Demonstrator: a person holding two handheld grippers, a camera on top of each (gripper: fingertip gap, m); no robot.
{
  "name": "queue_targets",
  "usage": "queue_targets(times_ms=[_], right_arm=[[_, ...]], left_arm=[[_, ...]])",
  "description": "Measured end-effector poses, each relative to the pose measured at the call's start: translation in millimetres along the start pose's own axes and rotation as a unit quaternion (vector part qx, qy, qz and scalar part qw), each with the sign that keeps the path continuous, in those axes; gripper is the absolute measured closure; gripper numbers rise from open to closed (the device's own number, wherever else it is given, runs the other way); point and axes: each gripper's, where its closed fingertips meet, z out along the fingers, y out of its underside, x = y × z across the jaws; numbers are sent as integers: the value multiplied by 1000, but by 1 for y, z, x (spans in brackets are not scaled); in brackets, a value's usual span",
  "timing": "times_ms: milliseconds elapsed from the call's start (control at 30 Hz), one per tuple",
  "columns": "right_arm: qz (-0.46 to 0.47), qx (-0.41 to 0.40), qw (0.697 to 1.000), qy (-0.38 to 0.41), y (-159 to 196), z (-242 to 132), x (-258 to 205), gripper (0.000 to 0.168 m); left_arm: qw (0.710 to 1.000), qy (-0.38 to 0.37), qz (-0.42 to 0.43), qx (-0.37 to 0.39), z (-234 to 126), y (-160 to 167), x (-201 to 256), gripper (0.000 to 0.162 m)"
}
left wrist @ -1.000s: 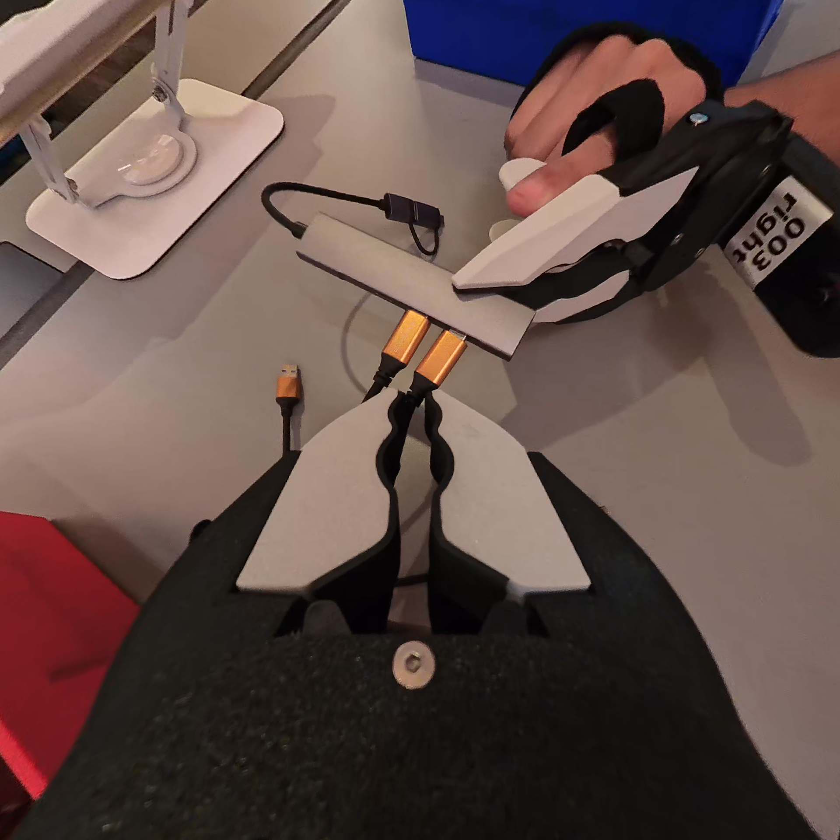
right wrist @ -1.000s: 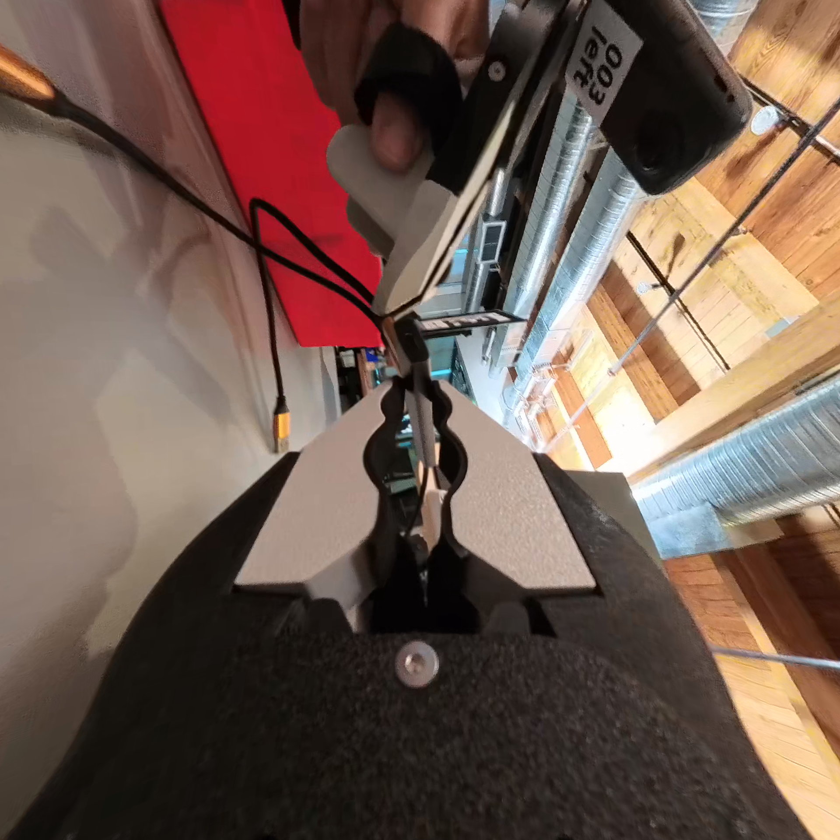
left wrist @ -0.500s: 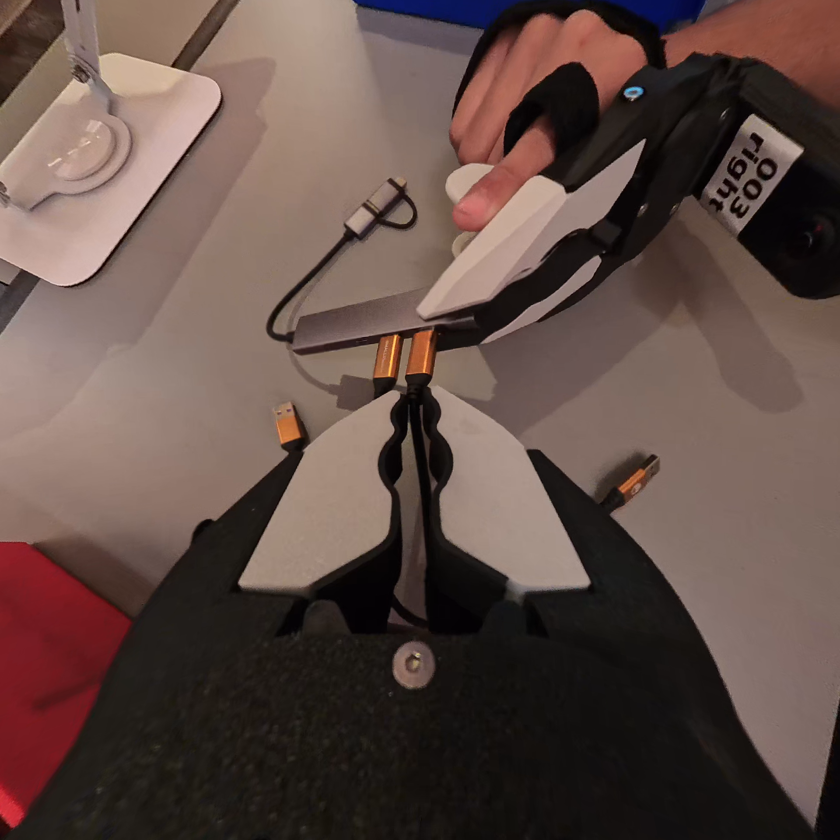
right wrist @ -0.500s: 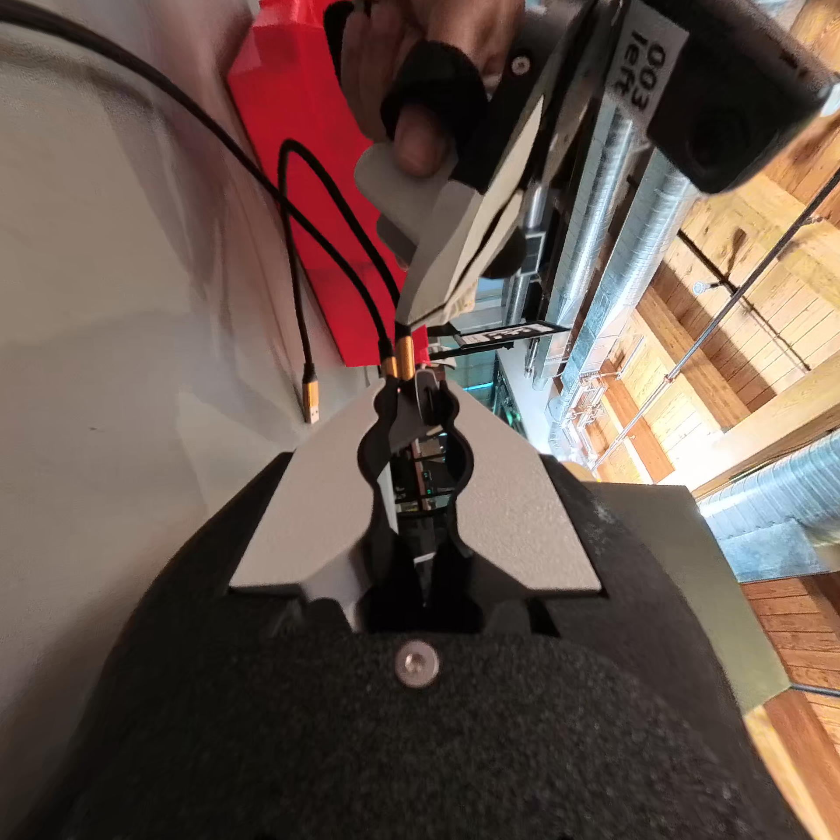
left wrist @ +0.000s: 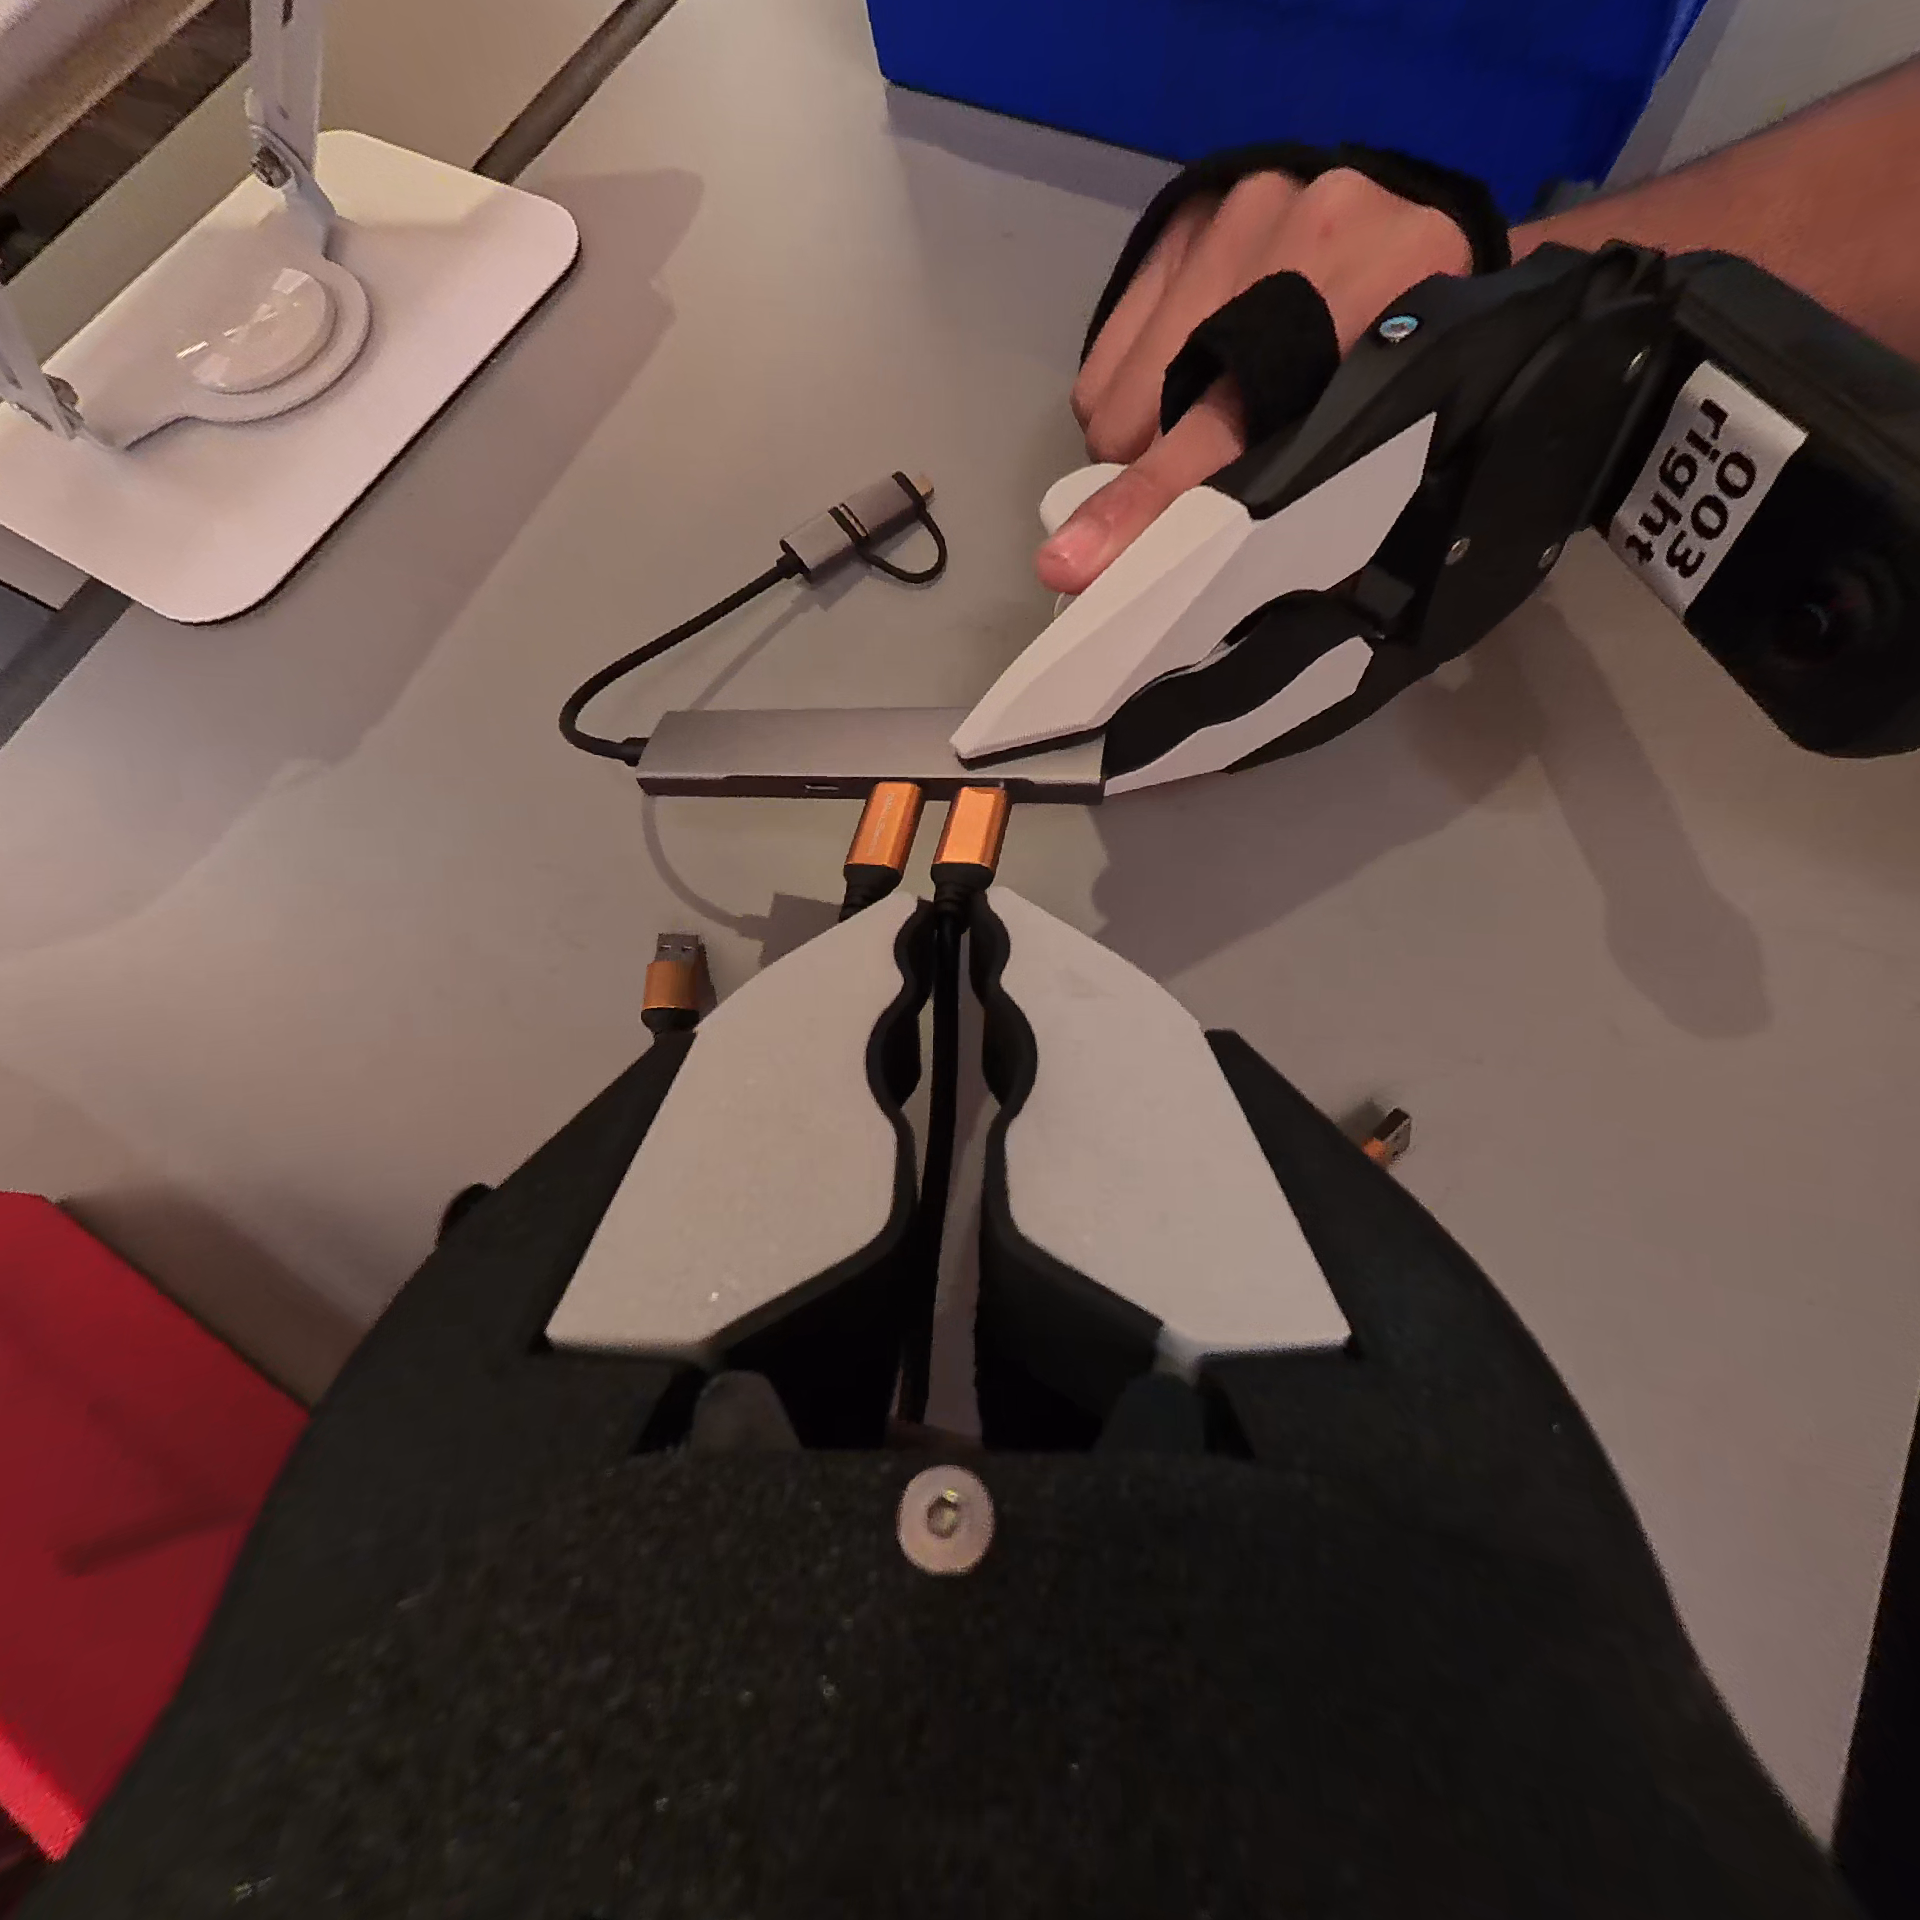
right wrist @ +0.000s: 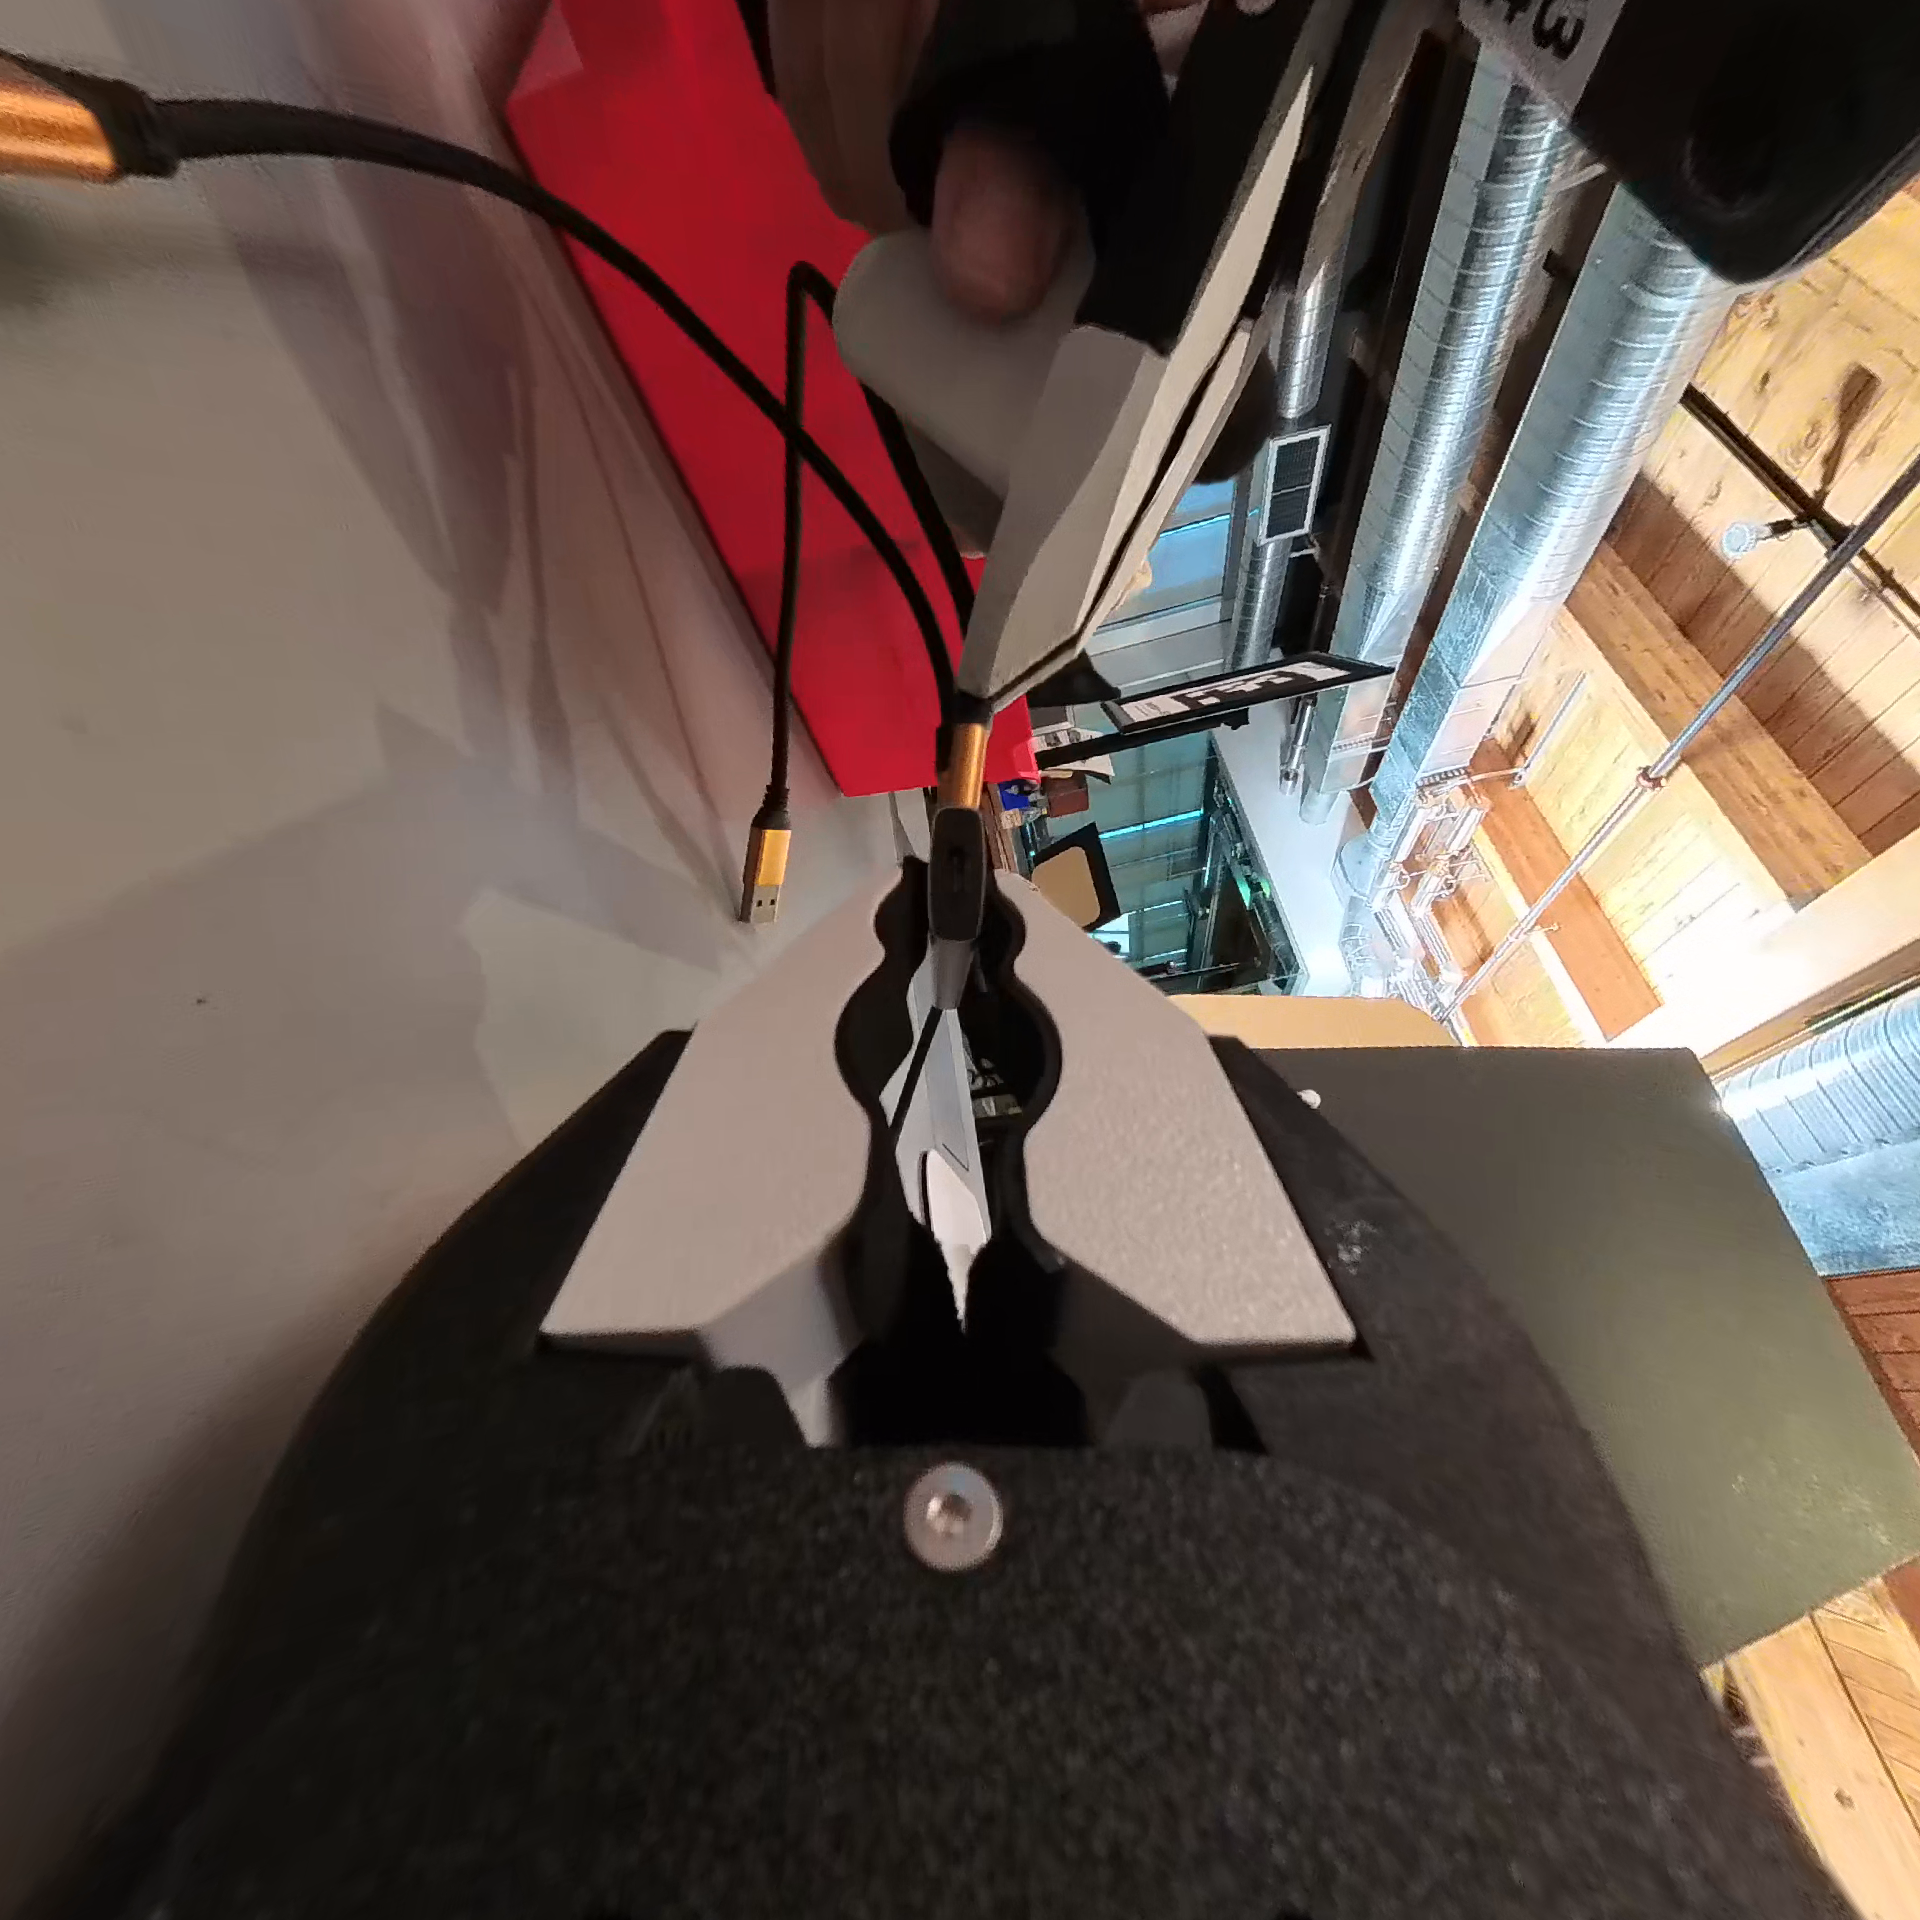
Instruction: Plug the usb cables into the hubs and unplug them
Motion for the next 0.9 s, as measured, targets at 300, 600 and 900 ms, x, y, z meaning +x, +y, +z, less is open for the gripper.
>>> queue_targets(times_ms=[300, 600, 900], right_arm=[[-1, -13, 1000, -3, 3, 0, -2, 162], [-21, -38, 999, -8, 11, 1, -5, 162], [-57, -43, 997, 8, 17, 1, -2, 161]], left_arm=[[999, 4, -23, 25, 3, -2, 0, 156], [1000, -23, -12, -2, 18, 11, 0, 157], [997, -23, -67, 33, 30, 11, 4, 143]])
